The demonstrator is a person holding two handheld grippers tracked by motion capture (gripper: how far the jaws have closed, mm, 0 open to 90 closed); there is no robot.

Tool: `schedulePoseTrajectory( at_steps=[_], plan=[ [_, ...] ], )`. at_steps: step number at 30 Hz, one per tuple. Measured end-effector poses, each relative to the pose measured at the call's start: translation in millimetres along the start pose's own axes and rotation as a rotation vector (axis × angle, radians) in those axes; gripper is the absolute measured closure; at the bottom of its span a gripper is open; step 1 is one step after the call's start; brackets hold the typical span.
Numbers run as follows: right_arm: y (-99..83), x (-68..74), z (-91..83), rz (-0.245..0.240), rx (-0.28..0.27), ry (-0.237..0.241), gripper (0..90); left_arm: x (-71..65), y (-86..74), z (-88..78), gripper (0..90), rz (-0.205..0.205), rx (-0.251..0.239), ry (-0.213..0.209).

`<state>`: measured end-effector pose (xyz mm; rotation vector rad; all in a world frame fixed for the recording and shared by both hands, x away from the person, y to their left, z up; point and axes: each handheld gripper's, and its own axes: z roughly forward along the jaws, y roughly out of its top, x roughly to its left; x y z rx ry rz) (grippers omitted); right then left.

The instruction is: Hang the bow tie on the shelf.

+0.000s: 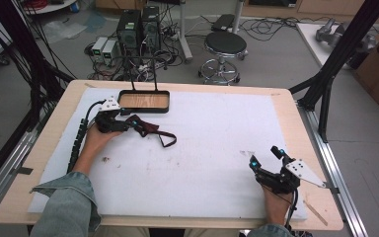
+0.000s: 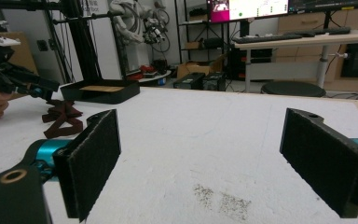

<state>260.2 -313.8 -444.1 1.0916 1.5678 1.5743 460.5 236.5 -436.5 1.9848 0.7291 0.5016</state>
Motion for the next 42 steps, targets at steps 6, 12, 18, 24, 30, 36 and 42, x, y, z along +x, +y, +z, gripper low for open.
schedulePoseTrajectory(
  at_steps=[6,12,18,24,30,36,42],
  plan=[
    [0.0,-0.1,0.3,0.0,0.0,0.0,11.4,3.7,-2.4,4.1,43.2,0.016,0.035,0.014],
    [0.0,-0.4,0.3,0.005,0.001,0.002,11.3,5.8,-1.0,10.4,43.9,0.041,0.078,0.005],
    [0.1,-0.7,0.3,0.007,0.001,0.001,11.3,2.4,-2.2,14.3,56.7,0.069,0.118,-0.007],
    [0.1,-0.6,0.1,0.008,0.003,0.0,11.3,-0.5,-2.3,16.7,72.7,0.092,0.146,0.003],
    [0.0,-0.7,0.1,0.009,0.004,-0.001,11.3,-4.2,3.5,10.3,82.3,0.112,0.135,-0.012],
    [0.0,-0.3,0.3,0.01,0.004,-0.001,11.3,-8.6,20.0,-10.9,83.6,0.135,0.052,0.008],
    [-0.1,-0.4,0.3,0.009,0.005,-0.001,11.3,-8.9,39.9,-32.2,83.9,0.129,-0.008,0.082]
  ],
)
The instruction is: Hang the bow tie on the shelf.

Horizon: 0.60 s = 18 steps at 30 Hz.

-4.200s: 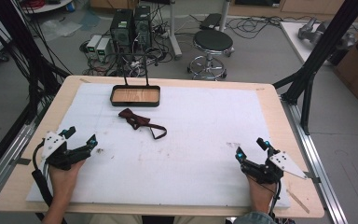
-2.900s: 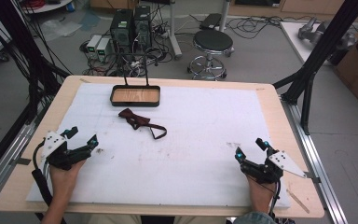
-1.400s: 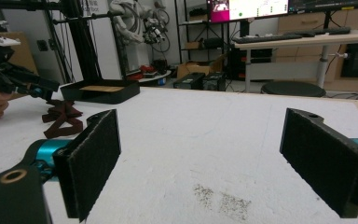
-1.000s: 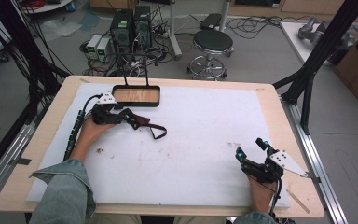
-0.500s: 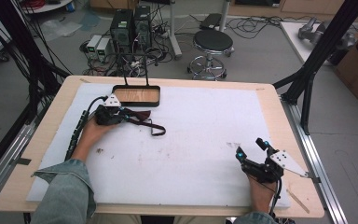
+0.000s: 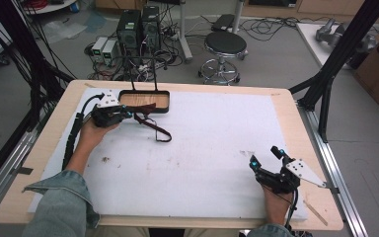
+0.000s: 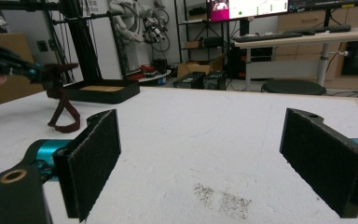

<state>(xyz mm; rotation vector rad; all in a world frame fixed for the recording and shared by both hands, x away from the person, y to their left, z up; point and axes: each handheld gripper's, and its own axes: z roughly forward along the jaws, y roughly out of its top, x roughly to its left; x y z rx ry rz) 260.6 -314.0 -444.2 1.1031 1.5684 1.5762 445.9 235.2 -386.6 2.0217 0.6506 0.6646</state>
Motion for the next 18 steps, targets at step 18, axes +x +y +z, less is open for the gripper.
schedulePoseTrajectory(
  at_steps=[18],
  plan=[
    [-0.1,-0.3,0.0,0.002,0.001,0.002,11.3,18.8,23.3,-32.1,84.0,-0.086,-0.085,0.158]
  ],
)
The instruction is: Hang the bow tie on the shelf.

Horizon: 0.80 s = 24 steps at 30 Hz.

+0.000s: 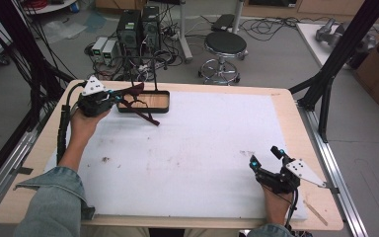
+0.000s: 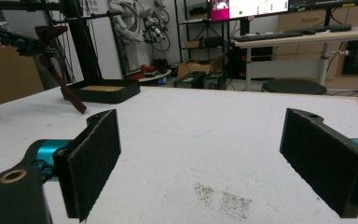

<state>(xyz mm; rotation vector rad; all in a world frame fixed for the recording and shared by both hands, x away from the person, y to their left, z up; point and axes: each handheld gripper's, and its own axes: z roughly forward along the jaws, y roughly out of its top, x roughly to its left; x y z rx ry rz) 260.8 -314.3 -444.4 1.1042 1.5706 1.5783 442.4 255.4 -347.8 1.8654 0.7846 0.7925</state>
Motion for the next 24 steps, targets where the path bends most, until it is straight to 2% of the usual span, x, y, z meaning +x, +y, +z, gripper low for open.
schedulePoseTrajectory(
  at_steps=[9,13,24],
  plan=[
    [0.0,0.1,0.1,0.002,0.001,0.0,11.4,15.3,5.2,-13.9,84.0,-0.097,-0.074,0.063],
    [0.0,0.0,0.2,0.003,0.0,0.0,11.3,22.5,5.5,-17.9,83.9,-0.139,-0.096,0.073],
    [0.0,-0.7,0.8,0.006,0.001,0.003,11.4,34.9,8.6,-18.8,84.0,-0.193,-0.109,0.132]
  ],
)
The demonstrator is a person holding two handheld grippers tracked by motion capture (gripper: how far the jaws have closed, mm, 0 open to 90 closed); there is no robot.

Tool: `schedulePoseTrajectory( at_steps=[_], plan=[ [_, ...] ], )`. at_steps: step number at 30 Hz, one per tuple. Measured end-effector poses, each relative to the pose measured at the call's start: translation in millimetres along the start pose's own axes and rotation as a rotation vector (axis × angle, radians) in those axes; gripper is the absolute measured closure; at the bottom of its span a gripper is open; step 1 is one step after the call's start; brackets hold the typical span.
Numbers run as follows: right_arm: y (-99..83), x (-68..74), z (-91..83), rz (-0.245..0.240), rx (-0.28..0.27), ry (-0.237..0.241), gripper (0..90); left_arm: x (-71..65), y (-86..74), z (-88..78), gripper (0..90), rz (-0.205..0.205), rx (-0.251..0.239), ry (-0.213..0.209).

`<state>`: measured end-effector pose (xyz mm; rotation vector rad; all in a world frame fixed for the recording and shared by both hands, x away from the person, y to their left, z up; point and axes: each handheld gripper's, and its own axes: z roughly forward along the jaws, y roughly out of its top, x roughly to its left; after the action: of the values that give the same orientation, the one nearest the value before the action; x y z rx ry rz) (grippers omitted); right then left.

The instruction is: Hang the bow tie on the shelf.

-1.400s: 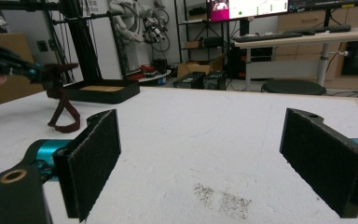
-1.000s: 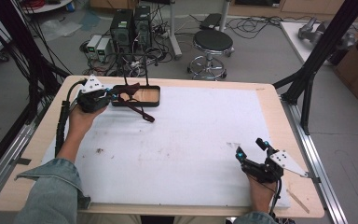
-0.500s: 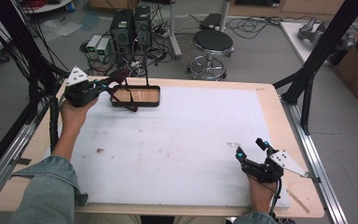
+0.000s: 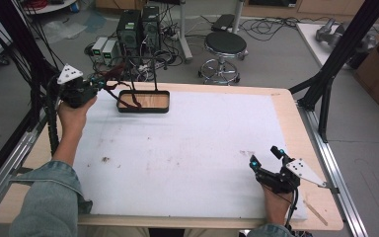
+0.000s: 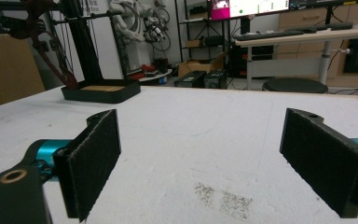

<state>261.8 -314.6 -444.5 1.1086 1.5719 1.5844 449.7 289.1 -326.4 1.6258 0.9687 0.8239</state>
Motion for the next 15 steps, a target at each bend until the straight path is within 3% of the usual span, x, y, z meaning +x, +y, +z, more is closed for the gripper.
schedulePoseTrajectory(
  at_steps=[10,15],
  plan=[
    [0.1,-0.5,-0.1,0.007,0.002,0.001,11.3,12.6,3.5,12.3,83.9,-0.096,-0.022,0.051],
    [0.0,-0.8,-0.1,0.01,0.001,0.004,11.4,15.4,9.1,19.3,83.9,-0.106,-0.026,0.068]
  ],
)
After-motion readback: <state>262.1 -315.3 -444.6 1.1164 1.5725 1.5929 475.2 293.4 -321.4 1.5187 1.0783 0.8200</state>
